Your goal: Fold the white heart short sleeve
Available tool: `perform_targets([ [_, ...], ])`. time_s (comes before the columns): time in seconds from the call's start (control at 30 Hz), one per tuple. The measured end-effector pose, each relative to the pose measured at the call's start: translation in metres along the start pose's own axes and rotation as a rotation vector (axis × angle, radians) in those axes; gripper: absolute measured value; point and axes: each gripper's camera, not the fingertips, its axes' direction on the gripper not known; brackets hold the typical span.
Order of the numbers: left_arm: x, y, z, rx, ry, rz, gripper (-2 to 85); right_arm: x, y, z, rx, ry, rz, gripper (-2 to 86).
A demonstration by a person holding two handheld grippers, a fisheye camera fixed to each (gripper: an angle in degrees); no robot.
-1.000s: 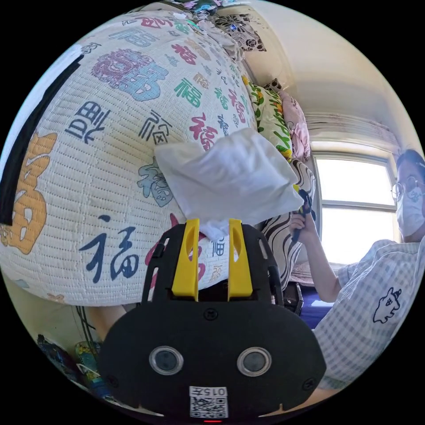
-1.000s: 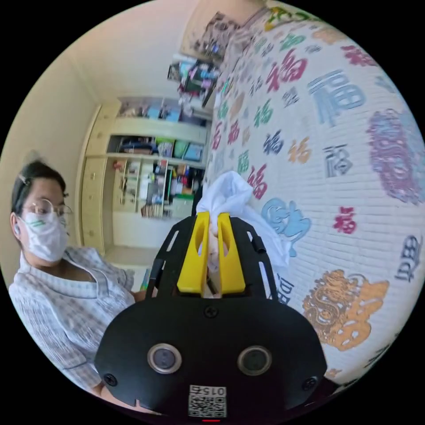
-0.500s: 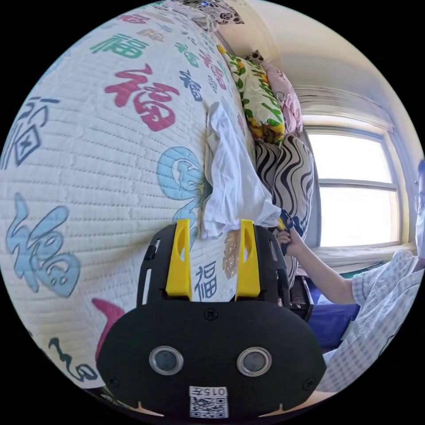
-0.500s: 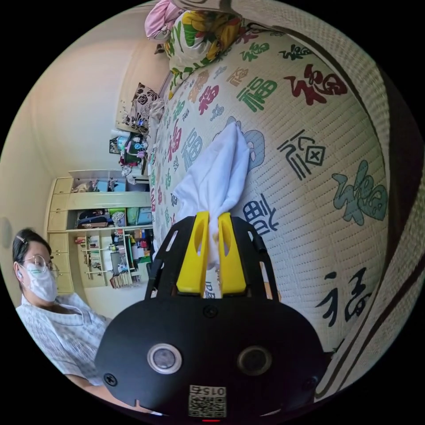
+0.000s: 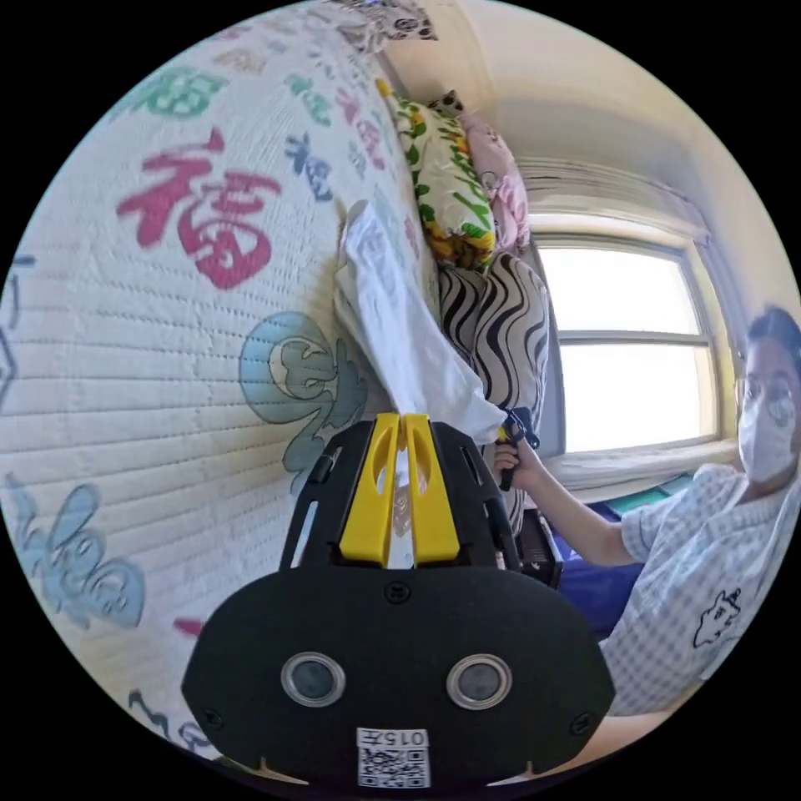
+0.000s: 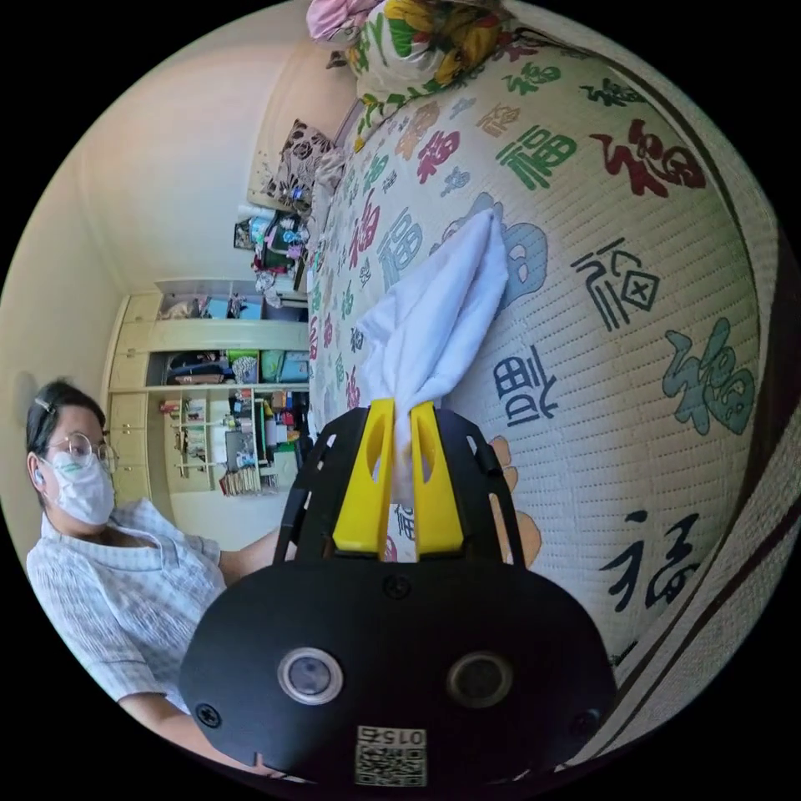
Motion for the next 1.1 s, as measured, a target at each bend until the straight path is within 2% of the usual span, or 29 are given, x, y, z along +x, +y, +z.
perform_targets([
  [0.1, 0.026, 0.023, -0.050, -0.001, -0.049, 0.052, -0.5, -0.019, 0.007, 0.013, -0.140, 0.015, -0.086, 3.5],
  [0.13, 0.037, 0.038, -0.065, -0.034, -0.116, 0.055, -0.4, -0.024, 0.015, 0.021, -0.195, -0.001, -0.107, 3.5],
  [0.23, 0.038, 0.079, -0.079, -0.168, -0.258, -0.045, 0.1, -0.022, 0.043, 0.048, -0.344, 0.035, -0.073, 4.0],
  [0.3, 0.024, 0.097, -0.075, -0.222, -0.267, -0.131, 0.9, -0.009, 0.063, 0.062, -0.400, 0.122, -0.028, 4.6],
  [0.37, 0.007, 0.110, -0.073, -0.225, -0.265, -0.236, 3.3, 0.013, 0.085, 0.060, -0.348, 0.213, 0.118, 5.9],
  [0.47, 0.008, 0.107, -0.070, -0.210, -0.223, -0.241, 6.3, 0.021, 0.111, 0.036, -0.185, 0.156, 0.215, 7.4],
  [0.6, 0.024, 0.092, -0.047, -0.289, -0.182, -0.156, 7.6, 0.022, 0.126, 0.036, -0.226, 0.214, 0.207, 8.9],
  [0.73, 0.048, 0.077, 0.001, -0.377, -0.081, -0.062, 9.6, 0.026, 0.119, 0.071, -0.380, 0.169, 0.167, 9.1],
  [0.8, 0.058, 0.072, 0.015, -0.365, -0.043, -0.041, 10.0, 0.026, 0.115, 0.084, -0.434, 0.171, 0.159, 5.9],
  [0.87, 0.070, 0.065, 0.021, -0.305, 0.014, -0.040, 10.2, 0.012, 0.103, 0.087, -0.403, 0.102, 0.130, 1.3],
  [0.97, 0.091, 0.046, 0.015, -0.236, 0.028, 0.022, 10.2, -0.030, 0.064, 0.081, -0.278, -0.070, 0.035, 0.1],
  [1.1, 0.113, 0.017, 0.000, -0.175, -0.040, 0.126, 10.5, -0.097, -0.010, 0.101, -0.243, -0.122, -0.189, -0.2],
])
